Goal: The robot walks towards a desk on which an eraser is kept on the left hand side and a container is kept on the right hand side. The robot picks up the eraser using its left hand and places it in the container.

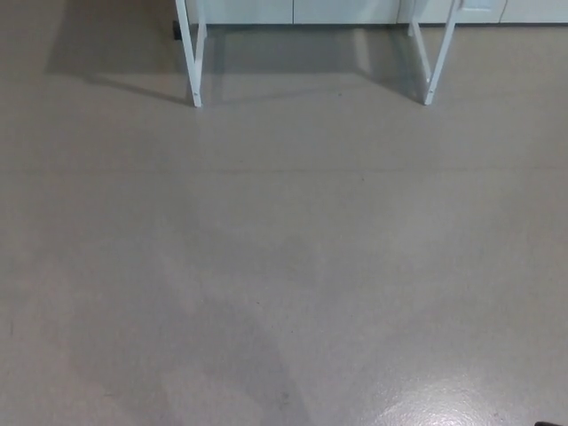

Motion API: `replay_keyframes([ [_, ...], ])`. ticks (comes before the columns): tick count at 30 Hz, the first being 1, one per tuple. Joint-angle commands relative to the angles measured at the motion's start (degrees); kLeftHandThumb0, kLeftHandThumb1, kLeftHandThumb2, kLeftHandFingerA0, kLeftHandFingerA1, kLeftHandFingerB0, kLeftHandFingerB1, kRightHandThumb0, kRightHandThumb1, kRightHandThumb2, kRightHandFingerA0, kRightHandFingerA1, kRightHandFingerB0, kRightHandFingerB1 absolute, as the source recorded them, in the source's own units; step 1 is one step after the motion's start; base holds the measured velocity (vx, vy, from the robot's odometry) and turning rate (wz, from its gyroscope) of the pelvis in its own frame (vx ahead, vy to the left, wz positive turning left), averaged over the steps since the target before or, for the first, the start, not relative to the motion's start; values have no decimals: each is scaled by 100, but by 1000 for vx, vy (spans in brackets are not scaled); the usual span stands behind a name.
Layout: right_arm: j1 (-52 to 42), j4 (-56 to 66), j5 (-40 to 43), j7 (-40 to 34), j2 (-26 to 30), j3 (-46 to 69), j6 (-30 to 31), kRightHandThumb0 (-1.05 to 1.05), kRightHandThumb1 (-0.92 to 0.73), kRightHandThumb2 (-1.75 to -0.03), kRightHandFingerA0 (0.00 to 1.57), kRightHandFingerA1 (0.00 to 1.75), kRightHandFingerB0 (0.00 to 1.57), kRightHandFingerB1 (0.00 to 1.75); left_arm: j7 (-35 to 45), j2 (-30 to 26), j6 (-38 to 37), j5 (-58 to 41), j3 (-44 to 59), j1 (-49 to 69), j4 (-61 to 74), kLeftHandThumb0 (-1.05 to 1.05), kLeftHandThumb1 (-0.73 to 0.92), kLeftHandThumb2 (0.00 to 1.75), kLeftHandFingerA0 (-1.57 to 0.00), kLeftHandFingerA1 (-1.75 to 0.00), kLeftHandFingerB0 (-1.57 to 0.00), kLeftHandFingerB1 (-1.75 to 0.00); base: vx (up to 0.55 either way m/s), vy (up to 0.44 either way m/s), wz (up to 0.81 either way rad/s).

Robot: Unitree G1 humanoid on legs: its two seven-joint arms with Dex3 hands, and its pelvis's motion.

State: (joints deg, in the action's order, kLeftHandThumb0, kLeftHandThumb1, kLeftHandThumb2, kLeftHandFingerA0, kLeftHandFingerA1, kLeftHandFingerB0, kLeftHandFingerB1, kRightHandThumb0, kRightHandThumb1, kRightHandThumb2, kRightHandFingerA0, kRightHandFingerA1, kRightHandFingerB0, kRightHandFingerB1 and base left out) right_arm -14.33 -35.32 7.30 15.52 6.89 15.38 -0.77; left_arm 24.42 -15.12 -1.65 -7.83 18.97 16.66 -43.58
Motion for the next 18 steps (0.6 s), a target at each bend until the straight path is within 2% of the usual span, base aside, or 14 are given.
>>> replay_keyframes([
  [1,-122,-54,57,26,18,-20,-321,-16,-47,-53,59,62,51,59,-137,-92,-453,-24,33,31,-193,-25,62,58,-49,-43,-37,-33,0,0,0],
  [11,-275,1,59,6,7,-87,-342,-15,-49,-53,60,62,49,58,-286,-140,-739,73,-89,143,-359,-26,64,59,-45,-42,-34,-32,23,-15,16],
  [15,-260,-42,-29,-67,25,-163,-430,-17,-47,-53,62,63,50,58,-349,-175,-881,115,-140,126,-475,-26,64,59,-45,-41,-34,-32,69,231,-8],
  [18,-248,-87,-62,-67,47,-213,-475,-18,-46,-53,61,63,48,57,-359,-180,-906,93,-158,125,-492,-27,63,59,-45,-42,-34,-32,185,455,-48],
])
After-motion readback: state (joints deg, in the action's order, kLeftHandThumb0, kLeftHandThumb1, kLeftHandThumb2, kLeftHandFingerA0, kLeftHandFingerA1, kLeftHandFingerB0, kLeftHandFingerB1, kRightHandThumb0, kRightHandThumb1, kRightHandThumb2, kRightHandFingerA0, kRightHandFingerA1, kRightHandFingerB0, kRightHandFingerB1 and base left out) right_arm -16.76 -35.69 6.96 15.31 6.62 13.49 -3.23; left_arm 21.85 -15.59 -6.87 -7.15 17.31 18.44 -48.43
